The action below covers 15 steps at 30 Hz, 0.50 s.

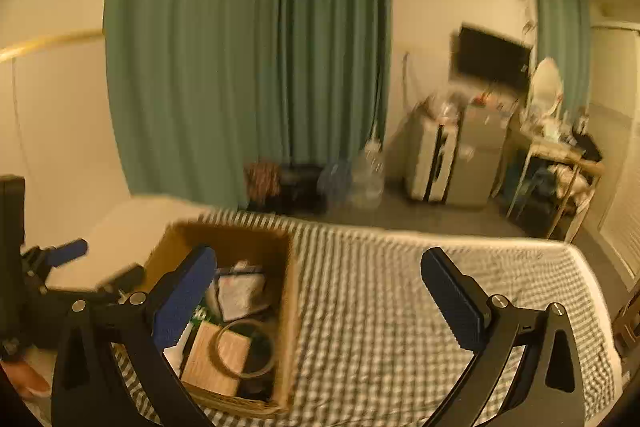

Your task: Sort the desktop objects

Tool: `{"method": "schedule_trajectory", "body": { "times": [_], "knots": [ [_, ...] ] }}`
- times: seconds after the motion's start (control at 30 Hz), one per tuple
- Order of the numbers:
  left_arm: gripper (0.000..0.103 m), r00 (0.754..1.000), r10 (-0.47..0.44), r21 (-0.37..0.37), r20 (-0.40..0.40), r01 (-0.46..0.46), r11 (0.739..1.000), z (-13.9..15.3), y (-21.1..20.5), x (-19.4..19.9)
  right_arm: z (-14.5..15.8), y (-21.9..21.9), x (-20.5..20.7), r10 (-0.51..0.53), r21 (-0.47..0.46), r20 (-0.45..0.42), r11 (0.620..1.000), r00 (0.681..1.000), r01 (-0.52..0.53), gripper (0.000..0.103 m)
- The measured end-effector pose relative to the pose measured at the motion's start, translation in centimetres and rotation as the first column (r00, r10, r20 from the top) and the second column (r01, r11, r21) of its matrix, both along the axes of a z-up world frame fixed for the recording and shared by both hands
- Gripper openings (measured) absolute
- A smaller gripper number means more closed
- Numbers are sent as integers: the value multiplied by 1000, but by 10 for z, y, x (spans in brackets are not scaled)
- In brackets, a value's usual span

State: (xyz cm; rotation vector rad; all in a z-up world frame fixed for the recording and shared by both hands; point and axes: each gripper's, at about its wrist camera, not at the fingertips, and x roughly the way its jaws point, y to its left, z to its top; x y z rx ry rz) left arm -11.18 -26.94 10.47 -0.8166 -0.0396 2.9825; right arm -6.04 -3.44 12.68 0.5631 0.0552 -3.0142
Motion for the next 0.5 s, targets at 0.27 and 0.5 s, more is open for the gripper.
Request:
{"method": "schedule_trajectory", "body": {
  "times": [0.27, 0.5],
  "knots": [
    [103, 999, 5, -9, -34, -5, 1000, 11, 43, 46, 5, 49, 43, -74, -28, -23, 997, 997, 73, 102],
    [103, 1000, -11, -23, 26, 12, 1000, -44, 76, 59, -111, 54, 37, -179, 28, 156, 984, 971, 177, 102]
  ]
}}
